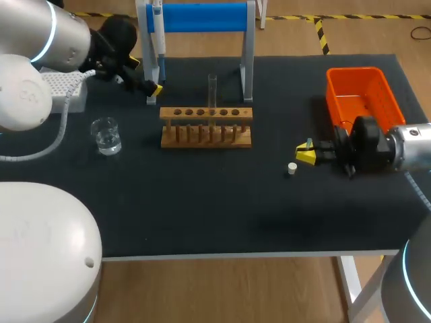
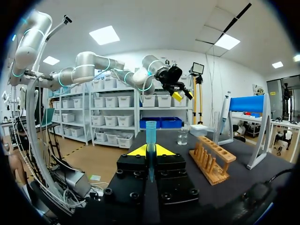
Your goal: Invert the test tube, pick up the pipette, mount the tip to pipette, aspirate from beaker and dispense into the tube, eject the tip, return the pipette, and cap with the stopper.
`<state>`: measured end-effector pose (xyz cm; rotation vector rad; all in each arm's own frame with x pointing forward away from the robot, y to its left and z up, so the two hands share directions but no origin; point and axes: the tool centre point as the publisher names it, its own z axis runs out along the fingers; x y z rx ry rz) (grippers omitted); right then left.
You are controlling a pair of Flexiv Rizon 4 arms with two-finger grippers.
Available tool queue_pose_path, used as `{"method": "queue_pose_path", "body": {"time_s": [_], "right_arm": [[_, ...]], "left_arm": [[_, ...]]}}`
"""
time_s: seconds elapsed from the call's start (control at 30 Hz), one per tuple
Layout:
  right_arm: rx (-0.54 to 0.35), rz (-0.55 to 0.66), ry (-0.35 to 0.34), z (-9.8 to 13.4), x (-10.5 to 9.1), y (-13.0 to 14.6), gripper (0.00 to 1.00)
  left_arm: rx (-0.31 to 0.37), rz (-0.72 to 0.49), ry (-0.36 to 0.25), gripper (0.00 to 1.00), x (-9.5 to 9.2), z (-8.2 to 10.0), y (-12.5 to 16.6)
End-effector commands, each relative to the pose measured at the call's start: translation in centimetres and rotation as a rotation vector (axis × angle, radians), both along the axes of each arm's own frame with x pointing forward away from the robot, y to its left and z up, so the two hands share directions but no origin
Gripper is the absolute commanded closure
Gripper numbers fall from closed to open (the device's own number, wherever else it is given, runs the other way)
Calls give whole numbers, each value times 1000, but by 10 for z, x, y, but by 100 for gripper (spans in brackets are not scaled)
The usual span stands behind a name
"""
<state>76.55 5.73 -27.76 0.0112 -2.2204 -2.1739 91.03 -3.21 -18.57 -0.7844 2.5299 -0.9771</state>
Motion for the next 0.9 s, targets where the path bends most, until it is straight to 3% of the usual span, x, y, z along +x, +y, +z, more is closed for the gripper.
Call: {"method": "queue_pose_path", "body": {"time_s": [0.03,0.23,0.47,0.9], "right_arm": [[0,-1,-1,0,-1,0,100],[0,-1,-1,0,-1,0,100],[0,-1,-1,0,-1,0,100],[0,-1,-1,0,-1,0,100]], "left_arm": [[0,-1,3,0,0,0,1],[0,-1,3,0,0,0,1],[8,110,-44,0,44,-8,5],[-59,364,-96,0,114,-12,14]]}}
